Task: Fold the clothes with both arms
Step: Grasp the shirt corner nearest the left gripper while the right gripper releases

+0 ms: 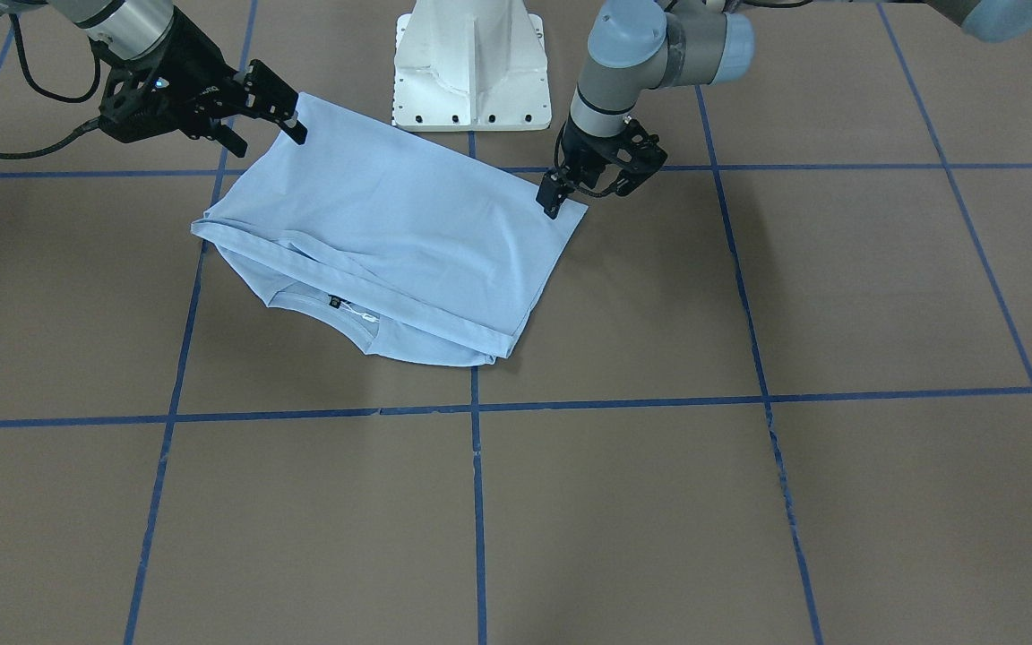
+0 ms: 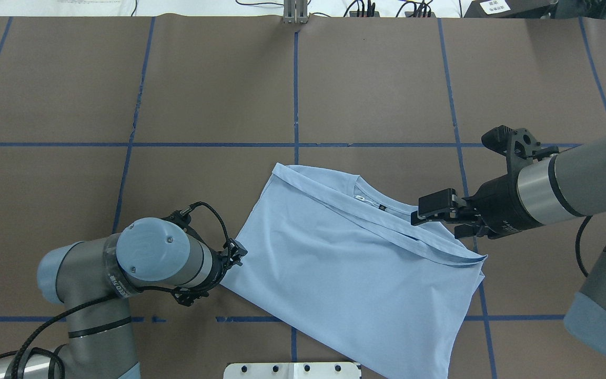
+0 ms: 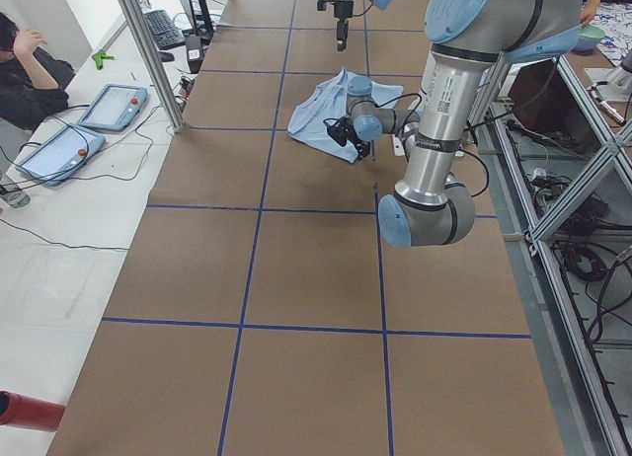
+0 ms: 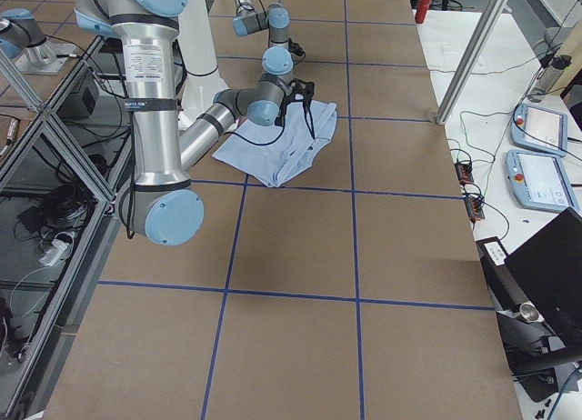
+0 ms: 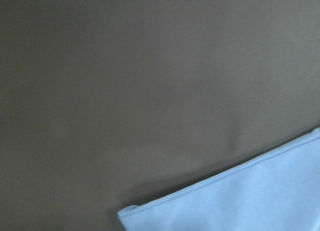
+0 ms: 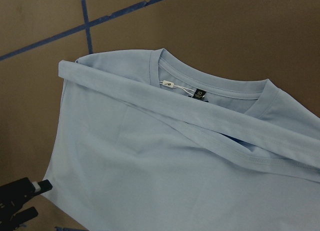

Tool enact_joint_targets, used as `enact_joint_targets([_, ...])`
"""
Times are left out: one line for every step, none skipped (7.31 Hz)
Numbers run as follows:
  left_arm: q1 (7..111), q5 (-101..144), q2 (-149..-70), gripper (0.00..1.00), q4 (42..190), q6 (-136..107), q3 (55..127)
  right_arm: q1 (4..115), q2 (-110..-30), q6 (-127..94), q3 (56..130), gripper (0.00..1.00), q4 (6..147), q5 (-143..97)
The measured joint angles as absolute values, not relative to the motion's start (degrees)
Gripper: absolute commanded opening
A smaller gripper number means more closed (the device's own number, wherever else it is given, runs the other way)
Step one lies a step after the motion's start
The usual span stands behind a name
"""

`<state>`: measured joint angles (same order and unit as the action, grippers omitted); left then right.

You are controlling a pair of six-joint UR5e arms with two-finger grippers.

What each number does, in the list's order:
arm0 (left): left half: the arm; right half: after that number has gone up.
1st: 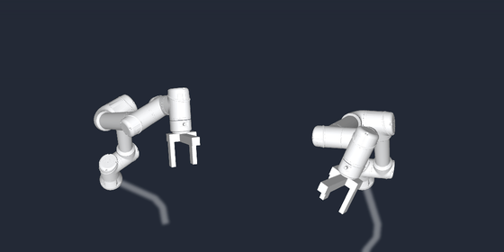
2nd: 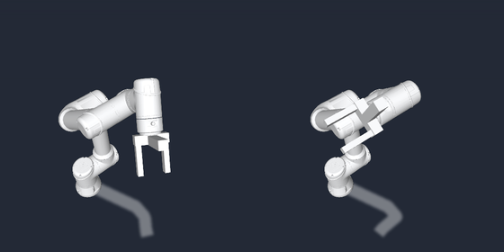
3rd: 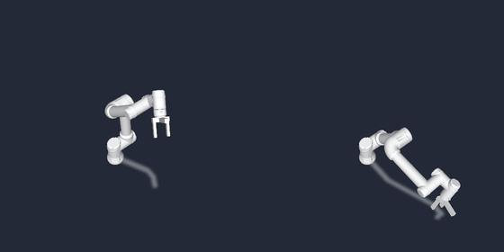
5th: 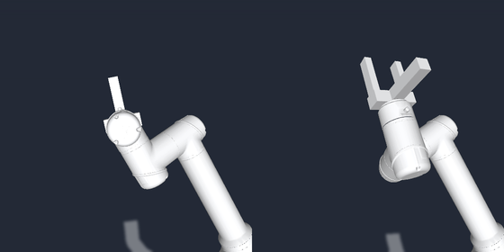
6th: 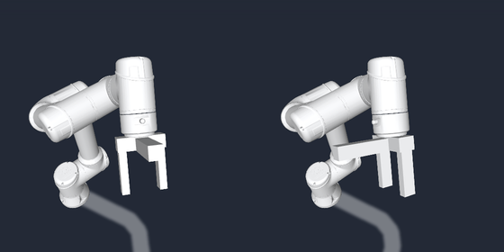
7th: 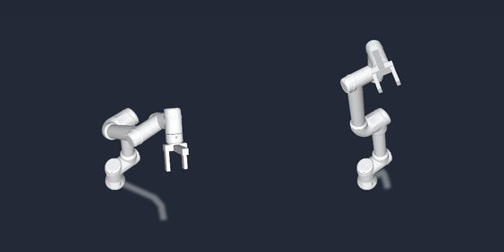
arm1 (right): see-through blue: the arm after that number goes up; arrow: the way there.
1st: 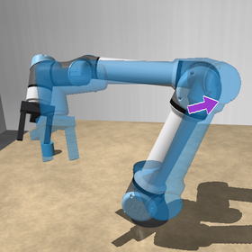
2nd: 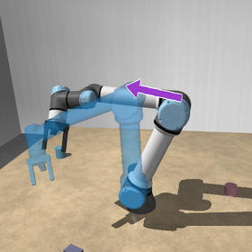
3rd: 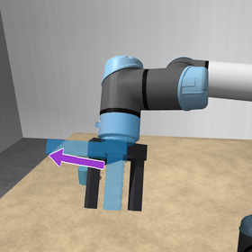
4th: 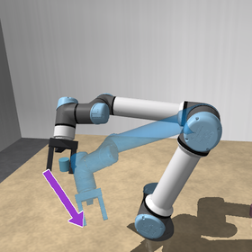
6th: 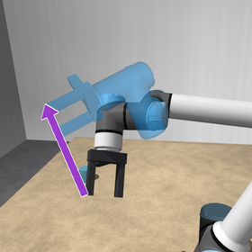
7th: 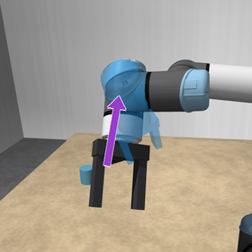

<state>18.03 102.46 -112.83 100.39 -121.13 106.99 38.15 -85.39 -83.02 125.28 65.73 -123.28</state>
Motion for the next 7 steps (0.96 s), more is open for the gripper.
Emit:
enact_joint_targets([17.7,102.1,-112.7,0.85,100.3,-121.7,107.0,38.4,-85.0,-82.8,124.9,1.0,65.8,-123.1])
enact_joint_targets([17.6,101.9,-112.7,0.81,100.3,-121.9,106.9,38.6,-84.9,-82.7,124.7,1.0,65.8,-123.0])
enact_joint_targets([17.6,101.7,-112.7,0.75,100.2,-121.9,106.9,38.6,-84.8,-82.7,124.6,1.0,65.8,-123.0])
enact_joint_targets([17.6,101.3,-112.7,0.75,100.2,-121.9,106.8,38.7,-84.8,-82.7,124.5,1.0,65.9,-123.0])
enact_joint_targets([17.6,101.0,-112.7,0.75,100.1,-122.0,106.7,38.8,-84.8,-82.7,124.3,1.0,65.9,-123.0])
enact_joint_targets([17.5,100.8,-112.8,0.75,100.1,-122.0,106.6,38.8,-84.8,-82.7,124.1,1.0,65.8,-123.0])
enact_joint_targets([17.5,100.7,-112.8,0.75,100.1,-122.0,106.3,38.8,-84.8,-82.7,124.0,1.0,65.8,-123.0])
